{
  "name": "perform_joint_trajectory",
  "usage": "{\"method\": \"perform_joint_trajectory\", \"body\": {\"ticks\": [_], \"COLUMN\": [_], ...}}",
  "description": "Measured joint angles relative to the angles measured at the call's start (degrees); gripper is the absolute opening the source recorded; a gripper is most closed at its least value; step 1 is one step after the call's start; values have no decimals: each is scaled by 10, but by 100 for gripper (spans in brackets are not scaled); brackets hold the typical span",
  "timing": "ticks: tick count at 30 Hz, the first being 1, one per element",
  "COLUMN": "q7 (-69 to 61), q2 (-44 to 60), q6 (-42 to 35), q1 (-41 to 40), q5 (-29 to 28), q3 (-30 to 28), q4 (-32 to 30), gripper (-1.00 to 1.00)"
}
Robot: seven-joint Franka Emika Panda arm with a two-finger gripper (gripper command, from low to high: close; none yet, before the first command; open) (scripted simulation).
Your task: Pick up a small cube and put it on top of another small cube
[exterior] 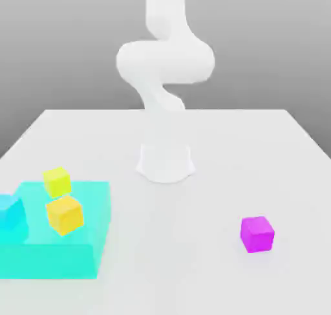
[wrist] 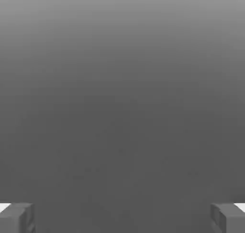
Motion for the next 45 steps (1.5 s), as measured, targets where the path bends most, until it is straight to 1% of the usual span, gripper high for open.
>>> {"method": "perform_joint_trajectory", "body": {"ticks": [5,9,14,17,20,22,24,26,27,34,36,40,42,43,45], "q7": [25,52,105,156,226,263,295,316,322,324,305,248,202,173,112], "q2": [109,194,299,362,426,469,511,552,567,568,537,456,421,407,380], "q6": [70,124,193,235,278,310,343,376,389,390,365,301,266,248,211], "q1": [41,71,102,120,144,153,176,211,223,224,206,192,173,165,117], "q5": [40,60,59,30,-33,-80,-123,-149,-156,-158,-135,-56,-32,-28,-27], "q3": [35,72,125,150,155,135,102,62,48,46,69,103,93,76,39], "q4": [-67,-120,-185,-225,-255,-254,-247,-239,-237,-236,-243,-258,-256,-251,-239], "gripper": [0,0,0,0,0,0,0,0,-100,-100,-100,-100,-100,-100,-100]}}
